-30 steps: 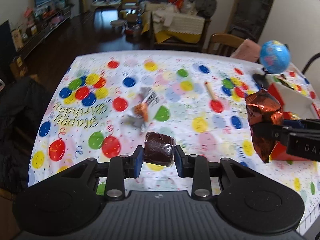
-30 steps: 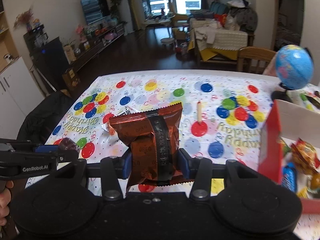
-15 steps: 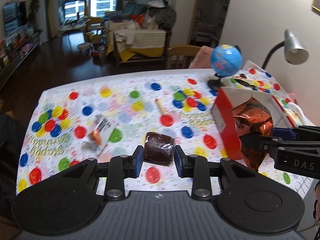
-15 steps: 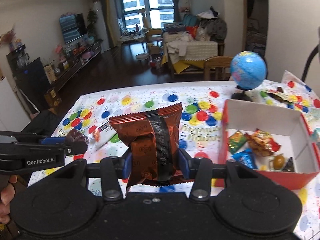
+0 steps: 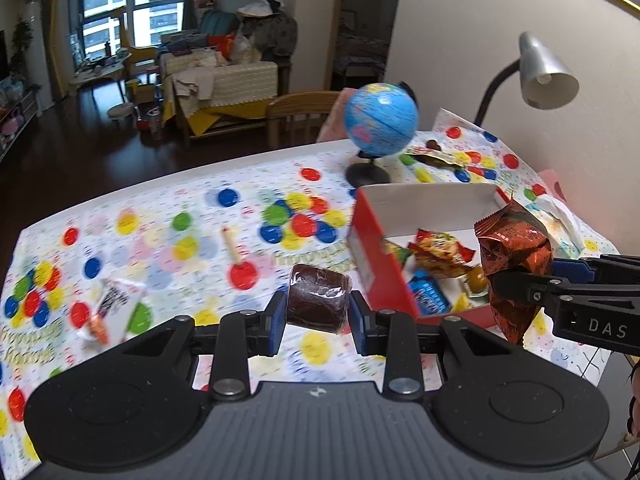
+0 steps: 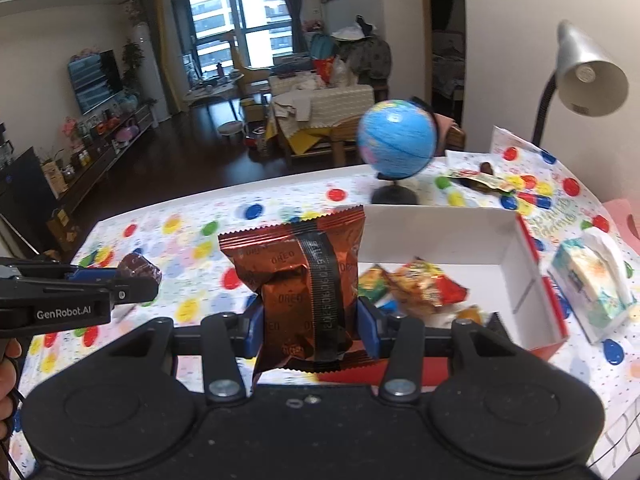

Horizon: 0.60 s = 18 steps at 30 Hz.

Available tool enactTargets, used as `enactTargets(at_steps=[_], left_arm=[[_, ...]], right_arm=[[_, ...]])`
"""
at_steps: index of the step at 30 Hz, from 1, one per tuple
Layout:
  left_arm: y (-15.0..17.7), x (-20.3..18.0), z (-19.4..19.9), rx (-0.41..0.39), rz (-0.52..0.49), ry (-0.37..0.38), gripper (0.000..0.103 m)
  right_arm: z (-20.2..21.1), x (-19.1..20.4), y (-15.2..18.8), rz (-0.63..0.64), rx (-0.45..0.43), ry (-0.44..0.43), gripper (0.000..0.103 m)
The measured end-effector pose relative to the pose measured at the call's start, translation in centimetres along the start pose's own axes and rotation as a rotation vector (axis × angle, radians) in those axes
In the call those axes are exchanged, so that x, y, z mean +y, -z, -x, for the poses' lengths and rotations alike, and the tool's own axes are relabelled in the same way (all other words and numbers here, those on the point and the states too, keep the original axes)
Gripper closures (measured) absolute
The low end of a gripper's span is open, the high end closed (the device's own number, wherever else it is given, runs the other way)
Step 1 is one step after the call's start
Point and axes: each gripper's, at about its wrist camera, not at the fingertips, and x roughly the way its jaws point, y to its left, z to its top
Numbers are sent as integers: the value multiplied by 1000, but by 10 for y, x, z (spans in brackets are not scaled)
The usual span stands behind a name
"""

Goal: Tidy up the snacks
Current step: 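Carry the chocolate and copper-red packet into the red box and open both tools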

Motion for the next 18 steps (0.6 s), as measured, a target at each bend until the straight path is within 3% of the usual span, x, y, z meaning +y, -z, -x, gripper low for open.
enactTargets(at_steps=[18], left_arm=[[-32,-82,-96,101,-16,14,71]], right_arm=[[-39,-127,-5,-67,61,76,58]])
